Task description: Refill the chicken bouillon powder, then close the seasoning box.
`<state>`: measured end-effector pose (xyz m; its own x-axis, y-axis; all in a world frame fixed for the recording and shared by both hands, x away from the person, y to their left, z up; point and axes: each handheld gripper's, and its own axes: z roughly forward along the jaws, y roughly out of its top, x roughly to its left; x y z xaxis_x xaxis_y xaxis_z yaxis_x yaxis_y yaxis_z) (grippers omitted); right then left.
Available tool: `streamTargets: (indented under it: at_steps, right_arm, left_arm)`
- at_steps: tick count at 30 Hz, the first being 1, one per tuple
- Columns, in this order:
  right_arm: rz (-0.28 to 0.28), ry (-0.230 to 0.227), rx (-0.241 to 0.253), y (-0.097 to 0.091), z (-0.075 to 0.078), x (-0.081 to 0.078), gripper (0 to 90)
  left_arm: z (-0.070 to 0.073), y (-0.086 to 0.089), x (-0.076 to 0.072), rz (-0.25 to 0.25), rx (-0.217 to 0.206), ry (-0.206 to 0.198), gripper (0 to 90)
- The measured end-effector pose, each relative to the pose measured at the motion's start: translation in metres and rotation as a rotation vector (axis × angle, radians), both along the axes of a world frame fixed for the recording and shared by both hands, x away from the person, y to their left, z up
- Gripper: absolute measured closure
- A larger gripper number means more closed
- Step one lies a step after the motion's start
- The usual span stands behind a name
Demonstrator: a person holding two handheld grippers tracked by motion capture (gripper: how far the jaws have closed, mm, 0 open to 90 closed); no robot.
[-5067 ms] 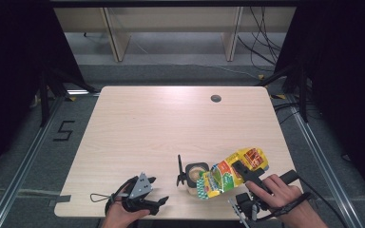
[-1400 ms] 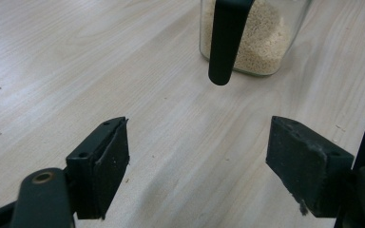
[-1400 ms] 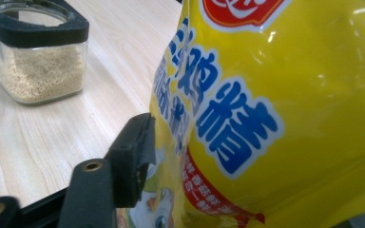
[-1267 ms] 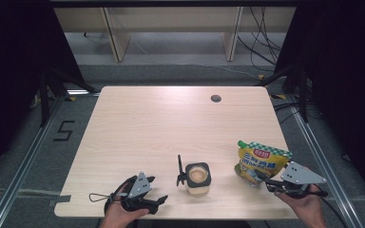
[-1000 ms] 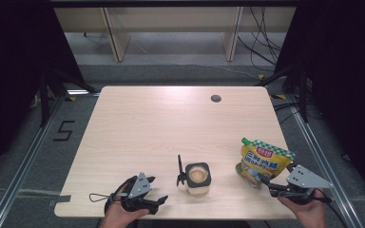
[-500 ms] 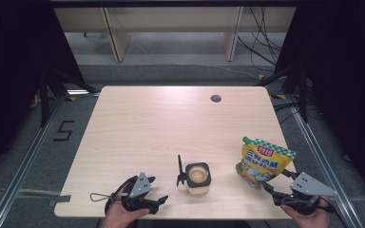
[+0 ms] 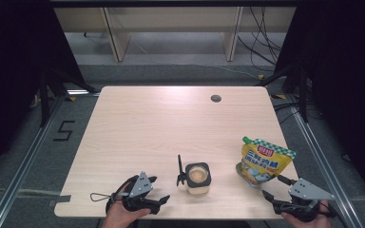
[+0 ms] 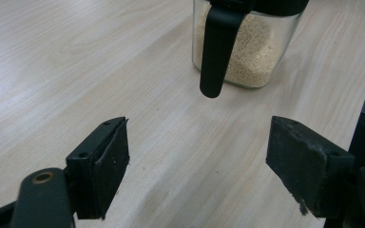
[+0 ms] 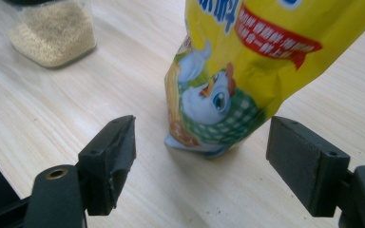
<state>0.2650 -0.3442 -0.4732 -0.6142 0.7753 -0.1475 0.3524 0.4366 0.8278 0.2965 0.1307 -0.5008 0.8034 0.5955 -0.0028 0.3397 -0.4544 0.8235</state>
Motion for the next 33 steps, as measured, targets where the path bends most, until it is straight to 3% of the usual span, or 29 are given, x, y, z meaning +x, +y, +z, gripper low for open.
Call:
streamTargets:
  at_steps: [3, 4, 5, 7, 9, 10, 13, 19, 20, 22, 23, 30, 33]
  right_arm:
    - [-0.012, 0.038, -0.021, 0.002, -0.002, -0.002, 25.9]
    - [0.002, 0.026, -0.041, 0.001, -0.002, 0.0, 25.9]
    - [-0.001, 0.036, -0.04, 0.002, -0.002, 0.0, 25.9]
    - [0.003, 0.035, -0.039, 0.002, -0.003, 0.0, 25.9]
    - [0.011, 0.044, -0.051, 0.002, -0.003, 0.0, 25.8]
    - [0.012, 0.047, -0.057, 0.003, -0.003, 0.0, 25.8]
    - [-0.006, 0.071, -0.054, 0.005, -0.005, -0.002, 25.6]
    - [0.012, 0.071, -0.085, 0.005, -0.007, -0.003, 25.5]
    - [0.016, 0.066, -0.09, 0.005, -0.007, -0.003, 25.5]
    - [0.011, 0.077, -0.089, 0.006, -0.007, -0.003, 25.5]
    - [0.015, 0.07, -0.096, 0.006, -0.008, -0.002, 25.5]
    - [0.013, 0.075, -0.1, 0.006, -0.007, -0.002, 25.6]
    - [0.007, 0.083, -0.089, 0.007, -0.007, -0.003, 25.7]
  left_arm:
    - [0.0, -0.001, -0.002, 0.005, -0.004, 0.008, 21.7]
    - [0.0, -0.002, -0.002, 0.001, -0.012, 0.001, 21.8]
    - [0.001, 0.0, -0.001, -0.011, 0.024, -0.01, 21.8]
    - [0.001, -0.001, -0.003, 0.001, -0.009, 0.009, 21.8]
    - [0.003, 0.0, -0.003, -0.002, 0.019, -0.011, 21.8]
    - [0.003, -0.001, -0.004, -0.001, -0.006, 0.003, 21.8]
    - [0.005, -0.002, -0.004, -0.009, -0.008, -0.02, 21.8]
    - [0.015, -0.007, -0.004, -0.01, -0.056, -0.007, 22.4]
    - [0.016, -0.009, -0.003, -0.024, -0.065, -0.013, 24.6]
    - [0.022, -0.011, -0.002, -0.034, -0.026, -0.033, 30.1]
    - [0.025, -0.013, -0.002, -0.045, -0.042, -0.043, 34.8]
    - [0.049, -0.023, 0.002, -0.063, -0.027, -0.118, 73.2]
    - [0.057, -0.031, 0.009, -0.078, -0.032, -0.134, 83.4]
